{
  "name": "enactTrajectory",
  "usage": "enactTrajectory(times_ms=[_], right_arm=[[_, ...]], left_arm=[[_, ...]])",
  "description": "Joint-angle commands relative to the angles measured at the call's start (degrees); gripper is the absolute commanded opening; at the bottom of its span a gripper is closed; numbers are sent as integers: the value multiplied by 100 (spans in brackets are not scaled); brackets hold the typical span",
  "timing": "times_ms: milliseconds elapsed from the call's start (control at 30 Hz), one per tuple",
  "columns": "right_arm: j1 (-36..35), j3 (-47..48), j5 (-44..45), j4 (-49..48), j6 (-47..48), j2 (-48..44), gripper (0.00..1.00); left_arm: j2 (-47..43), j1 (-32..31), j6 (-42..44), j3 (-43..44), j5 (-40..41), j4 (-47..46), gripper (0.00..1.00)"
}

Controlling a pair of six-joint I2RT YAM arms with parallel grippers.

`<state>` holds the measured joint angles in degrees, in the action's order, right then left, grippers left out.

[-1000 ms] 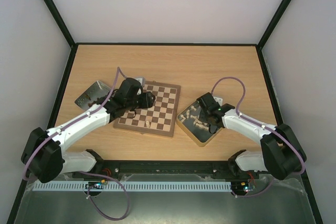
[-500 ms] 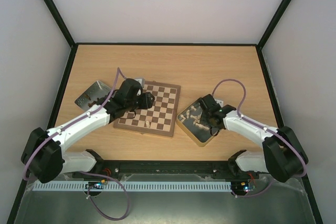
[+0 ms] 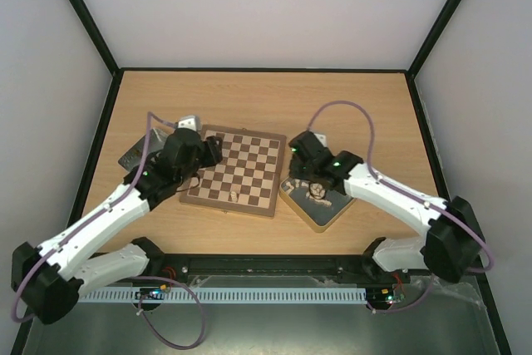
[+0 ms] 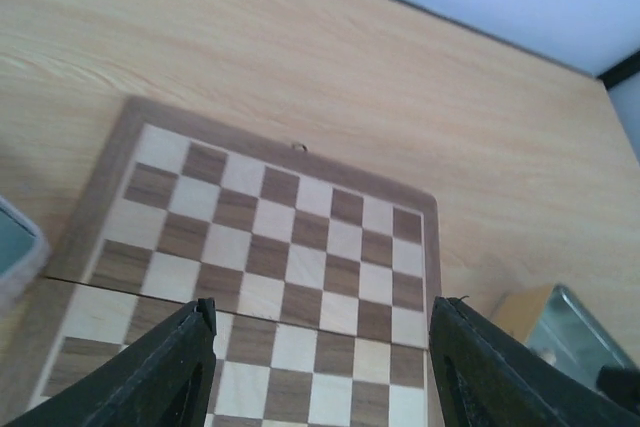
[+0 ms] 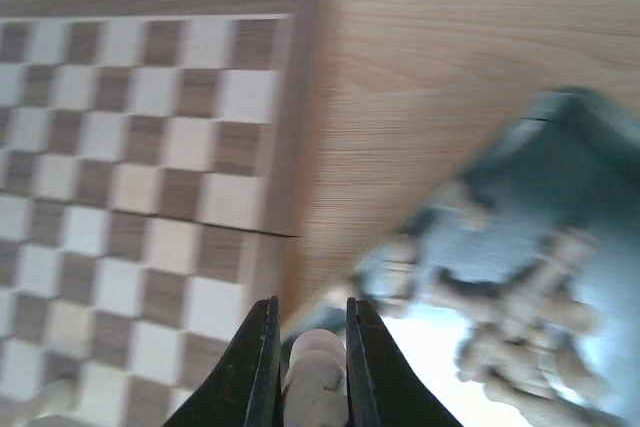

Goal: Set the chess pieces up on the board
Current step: Pick up the chess piece from the storage box, then place the chess piece on the chessboard.

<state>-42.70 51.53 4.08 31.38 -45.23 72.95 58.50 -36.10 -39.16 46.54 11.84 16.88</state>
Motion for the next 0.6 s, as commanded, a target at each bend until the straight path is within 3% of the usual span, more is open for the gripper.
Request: enactTrajectory(times_ms=[0,333,567], right_arm=[[-691,749,-57,-411,46,726,2],[-1846,3189,-366,-267,860,3280,2],[-2478,4459,-391,235,1264,4446,2]], left_arm=[[-525,69,-248,-11,943,338,61],[-1587,76,73,892,2300,808,61],[-2035,80,332,1389,2946,1144,62]])
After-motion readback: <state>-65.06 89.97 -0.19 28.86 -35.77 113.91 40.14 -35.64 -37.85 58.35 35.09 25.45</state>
